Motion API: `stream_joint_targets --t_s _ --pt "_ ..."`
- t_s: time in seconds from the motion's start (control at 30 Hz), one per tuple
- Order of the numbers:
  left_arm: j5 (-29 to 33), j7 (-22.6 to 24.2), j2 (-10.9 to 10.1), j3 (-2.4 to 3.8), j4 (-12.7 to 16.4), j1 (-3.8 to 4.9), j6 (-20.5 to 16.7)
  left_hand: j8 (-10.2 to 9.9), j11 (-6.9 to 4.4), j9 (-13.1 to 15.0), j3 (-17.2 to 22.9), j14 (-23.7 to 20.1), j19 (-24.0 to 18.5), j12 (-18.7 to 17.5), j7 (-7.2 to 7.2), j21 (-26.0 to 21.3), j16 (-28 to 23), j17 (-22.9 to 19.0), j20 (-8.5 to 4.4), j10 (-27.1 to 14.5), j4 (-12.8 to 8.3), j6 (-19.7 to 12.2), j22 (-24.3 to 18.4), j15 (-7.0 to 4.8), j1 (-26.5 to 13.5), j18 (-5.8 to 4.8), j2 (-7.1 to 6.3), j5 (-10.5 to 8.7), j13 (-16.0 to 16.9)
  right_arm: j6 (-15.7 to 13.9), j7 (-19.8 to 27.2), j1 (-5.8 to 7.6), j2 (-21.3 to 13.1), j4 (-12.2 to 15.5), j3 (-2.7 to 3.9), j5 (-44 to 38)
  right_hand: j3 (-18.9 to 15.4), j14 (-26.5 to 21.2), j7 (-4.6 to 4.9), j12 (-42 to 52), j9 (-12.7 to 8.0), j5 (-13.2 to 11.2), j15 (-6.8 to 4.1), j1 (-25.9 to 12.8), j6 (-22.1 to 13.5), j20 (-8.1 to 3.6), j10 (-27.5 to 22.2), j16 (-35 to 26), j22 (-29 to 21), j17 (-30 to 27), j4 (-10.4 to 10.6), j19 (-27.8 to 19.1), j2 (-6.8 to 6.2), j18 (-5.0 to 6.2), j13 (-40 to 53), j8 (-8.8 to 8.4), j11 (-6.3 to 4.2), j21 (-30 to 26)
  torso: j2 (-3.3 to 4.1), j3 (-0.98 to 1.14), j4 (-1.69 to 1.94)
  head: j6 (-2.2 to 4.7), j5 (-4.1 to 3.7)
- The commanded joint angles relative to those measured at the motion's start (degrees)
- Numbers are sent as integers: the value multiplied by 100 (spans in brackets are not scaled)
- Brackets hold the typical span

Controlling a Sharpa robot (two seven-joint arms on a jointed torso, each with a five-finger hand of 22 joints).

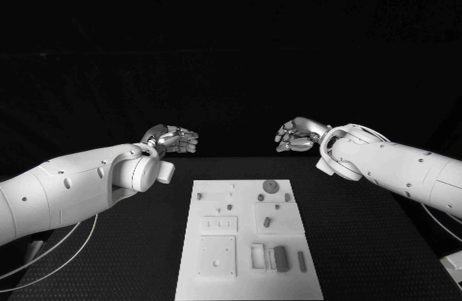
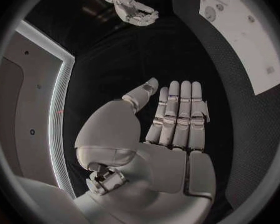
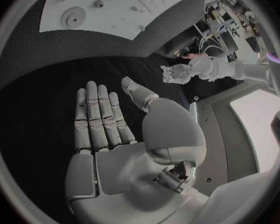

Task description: Assemble the parts on the task board

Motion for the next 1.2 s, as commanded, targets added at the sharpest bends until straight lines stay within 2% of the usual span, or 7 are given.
stream_joint_targets --t_s 0.03,0.1,0.13,0.3,0.6,0.77,1.2 --pt "-388 209 -125 4 239 6 315 36 -6 -15 17 72 77 5 -10 39 33 40 -28 83 10 79 13 -10 81 -44 8 18 16 117 2 -51 -40 146 0 -1529 141 835 -125 -10 3 -2 -375 137 473 -103 502 319 -26 329 -29 916 -139 254 20 -2 -166 232 154 61 70 26 -58" --pt "-421 226 -267 5 474 7 307 45 -27 -16 9 126 127 8 -29 55 42 67 -51 137 9 131 26 -30 95 -45 2 19 28 135 -29 -72 -89 287 0 -1859 136 938 -136 -55 -5 -1 -421 138 523 -148 571 350 -23 402 -29 1043 -181 254 10 -44 -181 254 226 88 85 42 -70" --pt "-425 229 -304 6 539 7 302 45 -29 -17 7 131 133 7 -32 56 42 71 -55 145 8 137 27 -32 99 -46 0 19 29 139 -41 -80 -105 333 0 -1940 133 970 -139 -71 -8 -1 -436 139 538 -164 593 358 -20 426 -30 1087 -198 254 7 -60 -186 263 238 91 88 46 -71" --pt "-451 281 -529 7 968 7 324 42 -34 -21 -2 145 147 0 -37 57 37 81 -62 160 7 152 31 -37 102 -50 -20 19 32 134 -100 -176 -139 534 -1 -2475 123 1098 -141 -153 -22 -1 -488 125 583 -219 682 383 -5 532 -24 1246 -263 254 -11 -139 -204 282 410 149 144 91 -123" --pt "-451 305 -776 27 1537 10 323 8 -22 -40 -35 143 149 -40 -24 43 7 93 -67 148 19 135 30 -32 57 -65 -63 19 27 134 -192 -355 -128 687 -20 -3109 122 1166 -135 -237 -39 -1 -510 127 589 -249 724 376 11 608 -25 1329 -329 254 -32 -219 -208 277 623 191 257 134 -225" --pt "-451 282 -793 29 1609 11 296 -9 -15 -49 -46 135 143 -62 -17 32 -12 98 -67 140 23 125 29 -26 35 -71 -77 19 24 166 -215 -435 -118 660 -25 -3284 111 1164 -140 -282 -46 0 -507 107 590 -248 719 356 16 632 -22 1332 -380 254 -46 -249 -200 261 701 211 305 124 -279" --pt "-429 257 -779 30 1555 11 298 -22 -11 -57 -58 137 144 -81 -12 23 -30 106 -66 142 33 124 30 -20 1 -75 -82 19 23 196 -272 -487 -57 655 -44 -3501 115 1175 -147 -312 -50 -1 -508 103 610 -251 734 345 24 658 -19 1347 -388 254 -53 -267 -199 253 840 240 318 152 -309"
